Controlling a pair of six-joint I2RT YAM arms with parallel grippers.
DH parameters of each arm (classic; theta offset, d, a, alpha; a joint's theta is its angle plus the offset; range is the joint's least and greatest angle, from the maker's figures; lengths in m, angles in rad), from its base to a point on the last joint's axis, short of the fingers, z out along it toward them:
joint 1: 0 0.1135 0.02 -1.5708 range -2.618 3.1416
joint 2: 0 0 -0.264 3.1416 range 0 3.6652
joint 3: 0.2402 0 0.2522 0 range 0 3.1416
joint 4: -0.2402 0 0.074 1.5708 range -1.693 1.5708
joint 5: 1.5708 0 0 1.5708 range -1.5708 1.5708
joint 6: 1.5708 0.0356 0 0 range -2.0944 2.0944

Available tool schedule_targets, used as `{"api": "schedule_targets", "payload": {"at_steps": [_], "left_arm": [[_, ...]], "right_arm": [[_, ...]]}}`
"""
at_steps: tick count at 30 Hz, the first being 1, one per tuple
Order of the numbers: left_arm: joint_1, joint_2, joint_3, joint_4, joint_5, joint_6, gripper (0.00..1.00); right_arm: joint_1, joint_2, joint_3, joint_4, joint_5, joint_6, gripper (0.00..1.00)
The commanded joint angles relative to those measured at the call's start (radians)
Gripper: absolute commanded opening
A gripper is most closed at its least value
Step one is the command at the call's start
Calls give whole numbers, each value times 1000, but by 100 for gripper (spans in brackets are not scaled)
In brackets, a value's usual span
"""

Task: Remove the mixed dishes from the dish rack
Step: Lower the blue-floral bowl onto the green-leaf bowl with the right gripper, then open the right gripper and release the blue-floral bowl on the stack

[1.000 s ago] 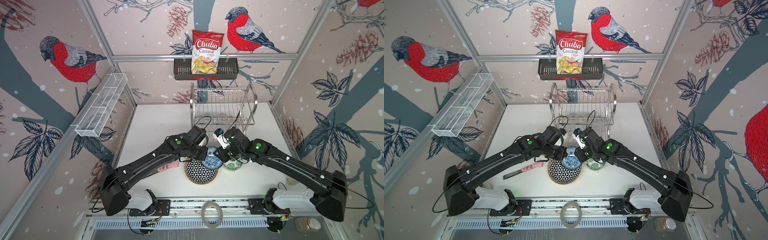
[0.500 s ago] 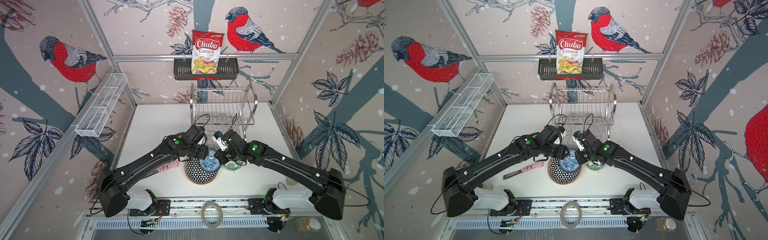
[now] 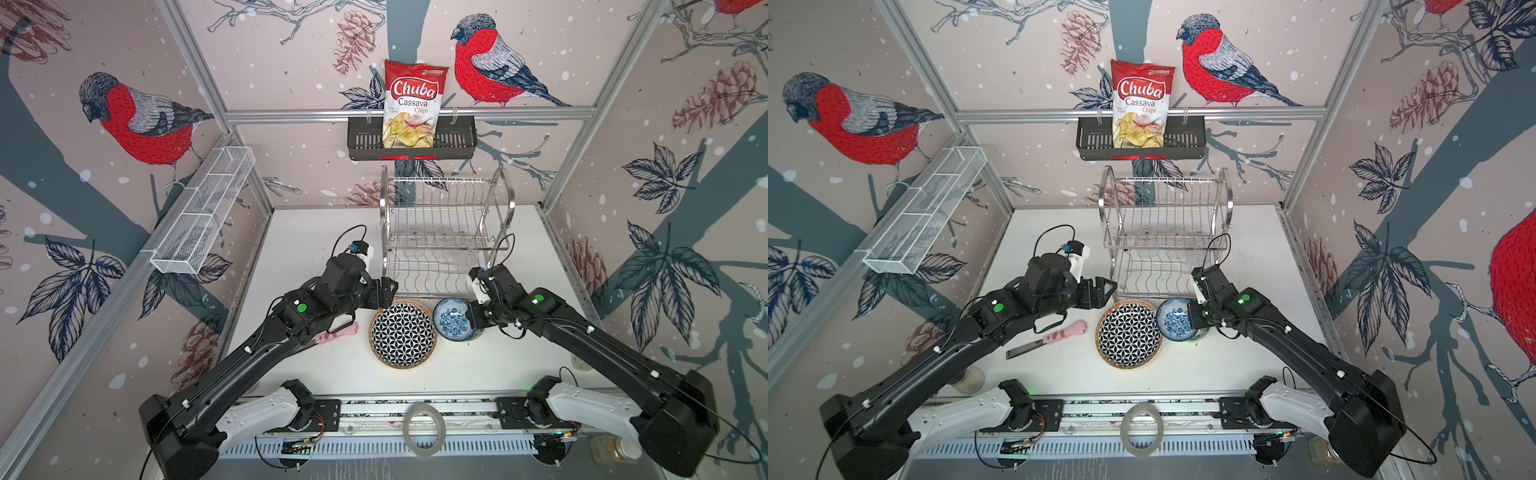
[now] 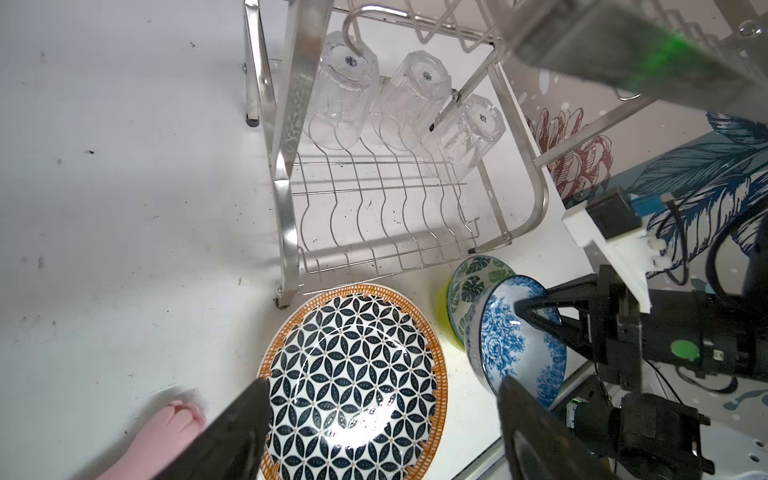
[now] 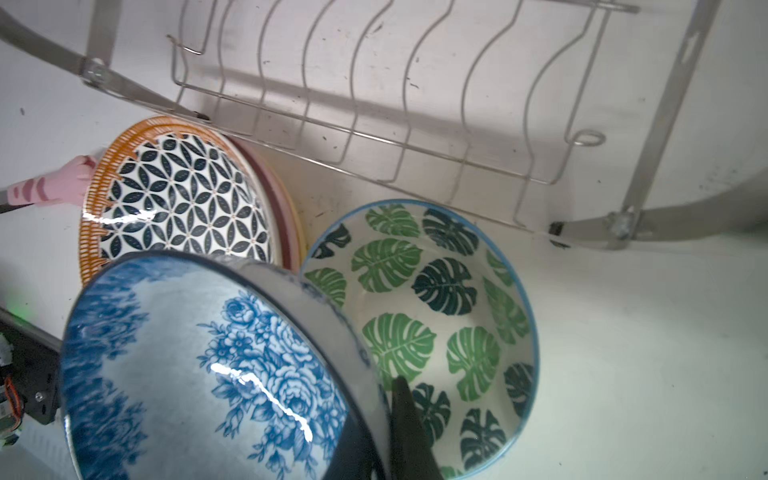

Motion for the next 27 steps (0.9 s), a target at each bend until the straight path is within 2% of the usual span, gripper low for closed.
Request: {"api": "schedule_targets", "payload": {"at_steps": [1,9,24,27], "left_arm": [[4,13,-5,21,-6,-5,84],[5,43,8,15,0,8,84],[7,62,11,15,5,17,85],[7,67,12,15,8,18,85]], "right_arm": [[-34,-3,-16,15,-11,-4,0],[-106,23,-29,32,-34,-24,0],[-99,50,-42,50,14,15,0],[-86,58,-45,55,19,18,5]]}}
